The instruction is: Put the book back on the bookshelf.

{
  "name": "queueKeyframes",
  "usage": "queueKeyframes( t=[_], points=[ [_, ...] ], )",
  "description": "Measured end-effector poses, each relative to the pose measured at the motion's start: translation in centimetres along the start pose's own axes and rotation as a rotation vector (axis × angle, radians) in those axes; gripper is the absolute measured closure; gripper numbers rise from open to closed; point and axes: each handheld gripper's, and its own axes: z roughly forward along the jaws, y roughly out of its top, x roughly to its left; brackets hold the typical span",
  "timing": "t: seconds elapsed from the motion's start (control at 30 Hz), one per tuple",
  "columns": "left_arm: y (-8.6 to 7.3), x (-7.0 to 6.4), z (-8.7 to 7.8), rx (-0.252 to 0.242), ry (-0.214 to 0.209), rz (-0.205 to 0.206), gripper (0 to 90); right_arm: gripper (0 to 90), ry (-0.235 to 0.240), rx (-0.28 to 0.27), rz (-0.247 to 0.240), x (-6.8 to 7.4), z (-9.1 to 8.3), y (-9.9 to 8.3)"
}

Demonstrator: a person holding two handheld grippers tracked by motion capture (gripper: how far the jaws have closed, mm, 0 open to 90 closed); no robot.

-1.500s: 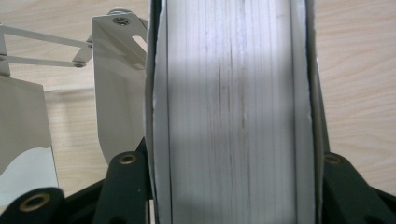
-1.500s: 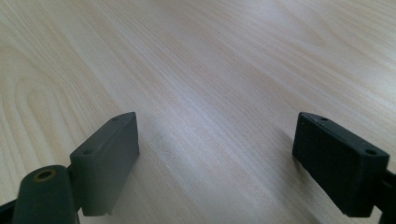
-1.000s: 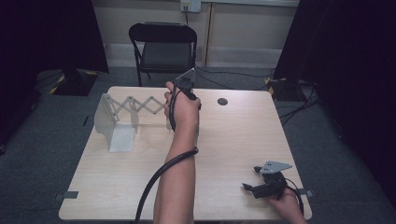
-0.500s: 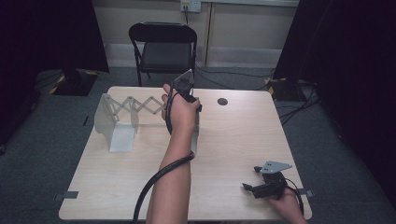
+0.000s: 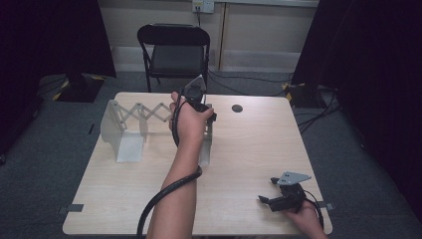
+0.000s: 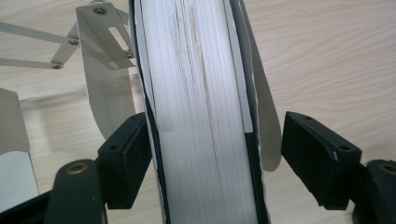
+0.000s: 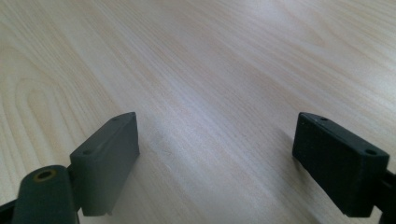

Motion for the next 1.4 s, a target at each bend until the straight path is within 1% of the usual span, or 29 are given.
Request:
queueKeyframes(
  t=[0.07, 0.13, 0.17, 0.23, 0.33, 0.4, 0.43, 0.47, 0.53, 0.57, 0.63, 0.67, 0.7, 0.8, 0.87, 0.93, 0.97, 1.0, 1.03, 1.07, 1.2, 1.23, 1.27, 1.33, 1.4],
  points=[
    [-0.1, 0.2, -0.2, -0.001, -0.007, 0.003, 23.9, 14.1, 0.000, 0.000, 0.000, 0.0, 0.0, 0.0],
    [-0.2, 0.3, -0.4, -0.001, -0.003, 0.006, 22.7, 14.0, 0.000, 0.000, 0.000, 0.0, 0.0, 0.0],
    [-0.3, 0.4, -0.5, 0.002, -0.012, 0.005, 22.7, 14.1, 0.000, 0.000, 0.000, 0.0, 0.0, 0.0],
    [-0.5, 0.5, -0.6, 0.003, -0.007, 0.005, 22.6, 14.0, 0.000, -0.001, -0.001, 0.0, 0.0, 0.0],
    [-0.9, 0.6, -0.7, 0.017, -0.009, 0.046, 21.3, 14.0, 0.000, 0.000, -0.001, 0.0, 0.0, 0.0],
    [-1.1, 0.6, -0.8, 0.022, -0.021, 0.061, 21.2, 14.0, 0.000, 0.000, -0.001, 0.0, 0.0, 0.0],
    [-1.2, 0.6, -1.0, 0.011, -0.022, 0.061, 20.8, 14.0, 0.000, 0.000, -0.001, 0.0, 0.0, 0.0],
    [-1.2, 0.6, -1.0, 0.011, -0.029, 0.066, 21.1, 14.0, 0.000, 0.000, -0.001, 0.0, 0.0, 0.0],
    [-1.4, 0.5, -1.1, 0.019, -0.040, 0.067, 20.6, 14.0, 0.000, 0.000, 0.000, 0.0, 0.0, 0.0],
    [-1.5, 0.6, -1.1, 0.020, -0.045, 0.075, 20.9, 14.0, 0.000, 0.000, -0.001, 0.0, 0.0, 0.0],
    [-1.7, 0.6, -1.1, 0.018, -0.052, 0.075, 20.7, 14.0, -0.001, -0.001, 0.000, 0.0, 0.0, 0.0],
    [-1.8, 0.7, -1.1, 0.025, -0.057, 0.085, 21.3, 14.0, -0.001, -0.001, 0.000, 0.0, 0.0, 0.0],
    [-2.0, 0.7, -1.1, 0.027, -0.061, 0.081, 20.8, 14.0, -0.001, -0.001, -0.001, 0.0, 0.0, 0.0],
    [-2.4, 0.9, -1.1, 0.033, -0.065, 0.093, 20.9, 14.0, -0.001, -0.001, 0.000, 0.0, 0.0, 0.0],
    [-2.6, 1.0, -1.1, 0.033, -0.078, 0.094, 21.5, 14.0, 0.000, 0.000, 0.002, 0.0, 0.0, 0.0],
    [-2.7, 1.1, -1.2, 0.023, -0.087, 0.104, 21.2, 14.0, -0.001, 0.000, 0.001, 0.0, 0.0, 0.0],
    [-2.8, 1.1, -1.2, 0.025, -0.094, 0.115, 22.3, 14.0, -0.001, 0.000, 0.002, 0.0, 0.0, 0.0],
    [-3.0, 1.1, -1.2, 0.029, -0.104, 0.113, 22.7, 14.0, -0.001, 0.000, 0.001, 0.0, 0.0, 0.0],
    [-3.1, 1.1, -1.2, 0.032, -0.105, 0.115, 21.8, 14.0, -0.001, 0.000, 0.001, 0.0, 0.0, 0.0],
    [-3.2, 1.2, -1.2, 0.031, -0.113, 0.125, 22.5, 14.0, -0.001, 0.000, 0.001, 0.0, 0.0, 0.0],
    [-3.6, 1.3, -1.4, 0.034, -0.124, 0.132, 22.2, 14.0, -0.001, 0.000, 0.001, 0.0, 0.0, 0.0],
    [-3.7, 1.3, -1.5, 0.026, -0.121, 0.132, 21.9, 14.0, -0.001, 0.000, 0.001, 0.0, 0.0, 0.0],
    [-3.9, 1.4, -1.5, 0.032, -0.124, 0.125, 22.7, 14.0, -0.001, 0.000, 0.002, 0.0, 0.0, 0.0],
    [-4.1, 1.6, -1.4, 0.031, -0.123, 0.128, 22.3, 14.0, -0.001, 0.000, 0.002, 0.0, 0.0, 0.0],
    [-4.4, 1.8, -1.4, 0.030, -0.131, 0.131, 22.5, 14.0, -0.001, 0.000, 0.002, 0.0, 0.0, 0.0]
  ],
)
